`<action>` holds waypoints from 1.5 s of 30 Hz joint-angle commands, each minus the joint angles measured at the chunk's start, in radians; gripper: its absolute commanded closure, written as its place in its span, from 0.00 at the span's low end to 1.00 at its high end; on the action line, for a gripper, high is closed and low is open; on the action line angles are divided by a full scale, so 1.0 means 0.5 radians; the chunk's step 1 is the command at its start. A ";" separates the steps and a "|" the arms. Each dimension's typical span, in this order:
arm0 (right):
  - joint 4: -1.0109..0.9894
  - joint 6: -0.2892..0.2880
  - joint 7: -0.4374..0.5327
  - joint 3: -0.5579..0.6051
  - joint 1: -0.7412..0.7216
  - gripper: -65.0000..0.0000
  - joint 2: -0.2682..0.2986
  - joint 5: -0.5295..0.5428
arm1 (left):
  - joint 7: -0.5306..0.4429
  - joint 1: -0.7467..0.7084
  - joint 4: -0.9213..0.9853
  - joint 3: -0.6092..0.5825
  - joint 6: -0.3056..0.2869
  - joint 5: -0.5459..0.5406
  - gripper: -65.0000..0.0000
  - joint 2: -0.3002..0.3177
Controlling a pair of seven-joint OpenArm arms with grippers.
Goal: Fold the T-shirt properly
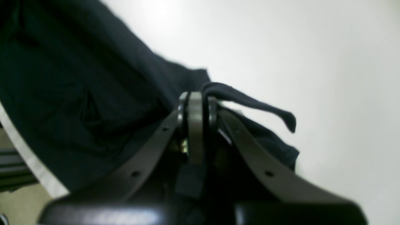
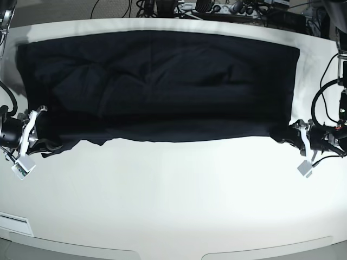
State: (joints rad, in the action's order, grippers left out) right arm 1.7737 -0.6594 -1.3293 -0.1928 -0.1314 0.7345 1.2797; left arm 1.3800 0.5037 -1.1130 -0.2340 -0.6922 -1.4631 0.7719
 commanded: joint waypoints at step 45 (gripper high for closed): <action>0.026 -0.037 0.106 -0.022 0.114 1.00 0.060 -0.063 | 0.033 -0.232 -0.719 0.024 0.018 -0.041 1.00 0.323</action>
State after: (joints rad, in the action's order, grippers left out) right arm 1.7737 -0.6750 -1.2980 -0.1925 -0.0551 0.7399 1.2377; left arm 1.3926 0.3656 -1.4612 -0.2356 -0.6846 -1.4666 0.9054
